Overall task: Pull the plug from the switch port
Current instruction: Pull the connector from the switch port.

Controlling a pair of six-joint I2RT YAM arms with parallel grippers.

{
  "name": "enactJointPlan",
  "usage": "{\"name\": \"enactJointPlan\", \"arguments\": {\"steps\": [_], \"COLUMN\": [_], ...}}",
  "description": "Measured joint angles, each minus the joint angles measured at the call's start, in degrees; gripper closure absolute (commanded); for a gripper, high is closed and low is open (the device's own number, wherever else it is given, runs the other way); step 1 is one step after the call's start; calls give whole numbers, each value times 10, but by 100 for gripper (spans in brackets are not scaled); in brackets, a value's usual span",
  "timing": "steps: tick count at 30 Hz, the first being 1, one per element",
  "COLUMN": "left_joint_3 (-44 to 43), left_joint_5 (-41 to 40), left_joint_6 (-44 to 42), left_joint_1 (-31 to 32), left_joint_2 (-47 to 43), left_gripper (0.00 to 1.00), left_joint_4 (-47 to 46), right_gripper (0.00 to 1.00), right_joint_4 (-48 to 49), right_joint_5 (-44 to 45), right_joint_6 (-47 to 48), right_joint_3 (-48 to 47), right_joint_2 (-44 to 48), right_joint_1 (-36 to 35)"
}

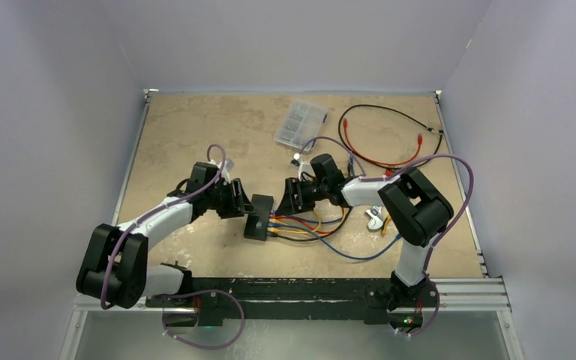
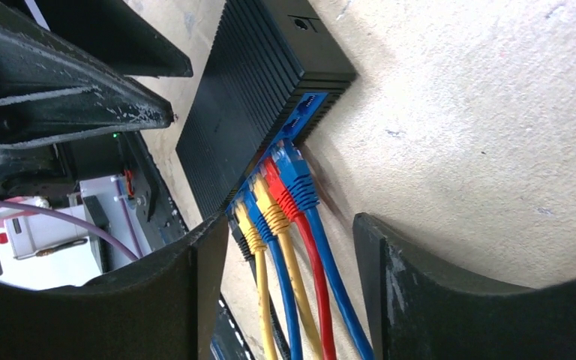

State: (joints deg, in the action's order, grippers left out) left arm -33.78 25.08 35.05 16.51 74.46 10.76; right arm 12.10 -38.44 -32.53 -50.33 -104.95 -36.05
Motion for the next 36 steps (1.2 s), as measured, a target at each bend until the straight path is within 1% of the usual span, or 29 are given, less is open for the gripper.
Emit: {"name": "enactJointPlan", "arguments": {"steps": [4,15,22,29,36], "left_joint_3": [12,18,18,18,17], "left_joint_5": [0,-1,-2,-1,4], "left_joint_6": [3,3,3,-1,-2], "left_joint_1": [0,0,0,0,0], "left_joint_2": [0,16,27,43,48], "left_gripper": [56,58,58,59,59], "left_joint_4": [0,-8,-9,-10,-13], "right_gripper": [39,40,45,55,55], "right_joint_4": [0,45,75,88,89], "right_joint_5": [4,-9,-27,-27,-27], "right_joint_6": [0,-11,-18,-21,-21], "right_joint_3": [3,1,-22,-26,-33], "right_joint_2": [0,-22,-56,-70,-78], "right_joint_1": [0,0,1,1,1]}}
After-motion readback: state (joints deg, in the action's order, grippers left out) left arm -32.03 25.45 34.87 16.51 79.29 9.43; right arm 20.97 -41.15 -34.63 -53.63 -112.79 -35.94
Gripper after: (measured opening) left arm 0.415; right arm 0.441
